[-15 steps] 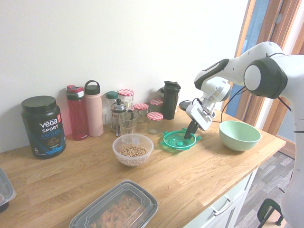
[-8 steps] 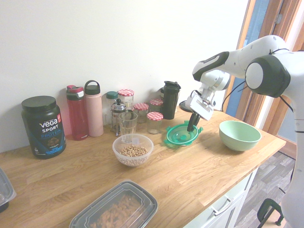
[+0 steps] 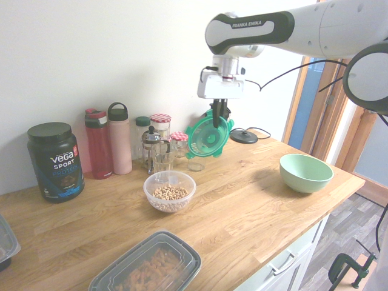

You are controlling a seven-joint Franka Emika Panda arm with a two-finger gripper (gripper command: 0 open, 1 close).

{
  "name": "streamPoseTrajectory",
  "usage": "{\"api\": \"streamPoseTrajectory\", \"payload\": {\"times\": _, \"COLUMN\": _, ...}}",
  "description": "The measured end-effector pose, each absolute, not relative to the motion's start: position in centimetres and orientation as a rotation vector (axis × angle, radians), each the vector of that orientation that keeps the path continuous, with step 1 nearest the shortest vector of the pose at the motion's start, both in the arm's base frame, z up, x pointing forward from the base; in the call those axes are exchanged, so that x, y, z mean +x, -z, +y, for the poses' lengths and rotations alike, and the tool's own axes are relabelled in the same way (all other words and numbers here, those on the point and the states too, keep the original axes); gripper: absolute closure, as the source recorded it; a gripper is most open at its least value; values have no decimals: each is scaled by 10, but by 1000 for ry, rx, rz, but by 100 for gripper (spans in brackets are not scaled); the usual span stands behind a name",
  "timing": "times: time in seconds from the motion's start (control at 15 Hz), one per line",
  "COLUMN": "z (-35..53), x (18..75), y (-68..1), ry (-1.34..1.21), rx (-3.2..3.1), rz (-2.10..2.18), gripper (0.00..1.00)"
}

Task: Cover the lid of food container

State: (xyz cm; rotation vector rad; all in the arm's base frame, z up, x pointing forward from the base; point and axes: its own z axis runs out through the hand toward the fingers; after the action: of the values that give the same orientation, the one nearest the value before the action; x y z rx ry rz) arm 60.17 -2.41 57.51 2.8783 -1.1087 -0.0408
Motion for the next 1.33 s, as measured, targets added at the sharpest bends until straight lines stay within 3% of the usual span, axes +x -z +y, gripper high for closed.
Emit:
{"api": "streamPoseTrajectory", "payload": {"times": 0.6, "z": 117, "x": 573, "y": -619, "ry": -514, "rx": 2415, "rz": -827, "gripper": 100}}
{"api": "streamPoseTrajectory", "payload": {"times": 0.93, "z": 212, "x": 549, "y": -546, "ry": -736, "rx": 2126, "rz": -692, "gripper": 100}}
{"api": "streamPoseTrajectory", "payload": {"times": 1.33, "z": 270, "x": 512, "y": -465, "ry": -775, "rx": 1731, "rz": -651, "gripper": 100}}
